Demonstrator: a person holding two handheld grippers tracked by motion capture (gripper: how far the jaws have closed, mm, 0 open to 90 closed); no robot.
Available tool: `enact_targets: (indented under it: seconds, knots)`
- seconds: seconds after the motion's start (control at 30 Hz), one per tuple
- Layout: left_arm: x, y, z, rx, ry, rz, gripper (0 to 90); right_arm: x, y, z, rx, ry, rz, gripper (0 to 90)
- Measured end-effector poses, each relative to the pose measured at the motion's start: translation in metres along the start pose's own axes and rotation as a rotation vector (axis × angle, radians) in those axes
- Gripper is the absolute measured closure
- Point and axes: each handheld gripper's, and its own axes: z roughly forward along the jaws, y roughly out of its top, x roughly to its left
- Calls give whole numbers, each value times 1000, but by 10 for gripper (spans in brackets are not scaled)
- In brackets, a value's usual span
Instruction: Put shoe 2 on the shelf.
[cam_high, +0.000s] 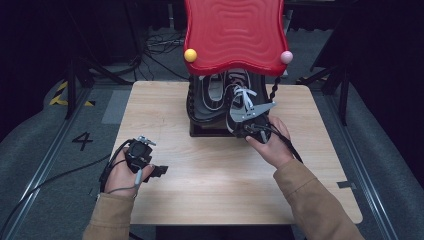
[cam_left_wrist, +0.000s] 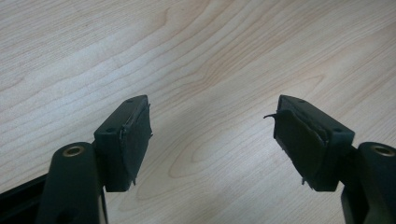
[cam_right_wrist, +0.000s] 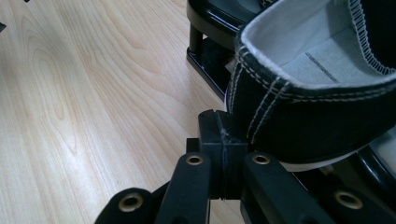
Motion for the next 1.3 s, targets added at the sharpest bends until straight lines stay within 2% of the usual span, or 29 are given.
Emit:
enact_targets:
  seconds: [0.13, 0.17, 0.2, 0.27, 0.33, 0.43, 0.5, 0.6, 0.73, 0.77, 0.8, 0.83, 0.9, 1.1, 1.13, 1.3]
  knots:
    - [1, 0, 1, 4, 1, -6, 281, 1, -3, -2, 6, -1, -8, 900]
    - [1, 0, 1, 6, 2, -5, 281, 2, -5, -2, 24, -10, -17, 900]
    - [1, 0, 2, 7, 0, 0, 281, 2, -7, -1, 31, 0, -20, 900]
    - [0, 0, 2, 9, 1, -1, 281, 3, -11, 2, 49, 14, -21, 900]
    - [-1, 1, 3, 12, 0, 4, 281, 3, -17, 8, 61, 3, -12, 900]
    - [-2, 2, 4, 12, 0, 5, 281, 1, -21, 12, 34, -20, 7, 900]
    - [-1, 2, 5, 16, -1, 9, 281, 0, -23, 12, 2, -26, 39, 900]
    - [-1, 2, 5, 17, -1, 6, 281, 1, -24, 12, -11, -43, 49, 900]
    - [-1, 1, 4, 14, -3, 8, 281, 5, -25, 13, -56, -109, 72, 900]
    - [-1, 1, 4, 14, -3, 8, 281, 5, -25, 13, -56, -109, 72, 900]
    - [-1, 1, 3, 12, -2, 6, 281, 4, -25, 13, -73, -145, 80, 900]
    - [-2, 1, 3, 11, -1, 4, 281, 2, -25, 12, -86, -160, 94, 900]
    - [-1, 1, 4, 15, -1, 6, 281, -4, -24, 11, -106, -159, 131, 900]
    - [-1, 2, 8, 26, -6, 5, 280, -11, -17, 17, -106, -180, 144, 900]
    - [-1, 2, 7, 26, -7, 8, 280, -12, -14, 19, -104, -198, 138, 900]
    - [0, 0, 7, 25, -9, 3, 280, -20, -2, 23, -113, -222, 166, 900]
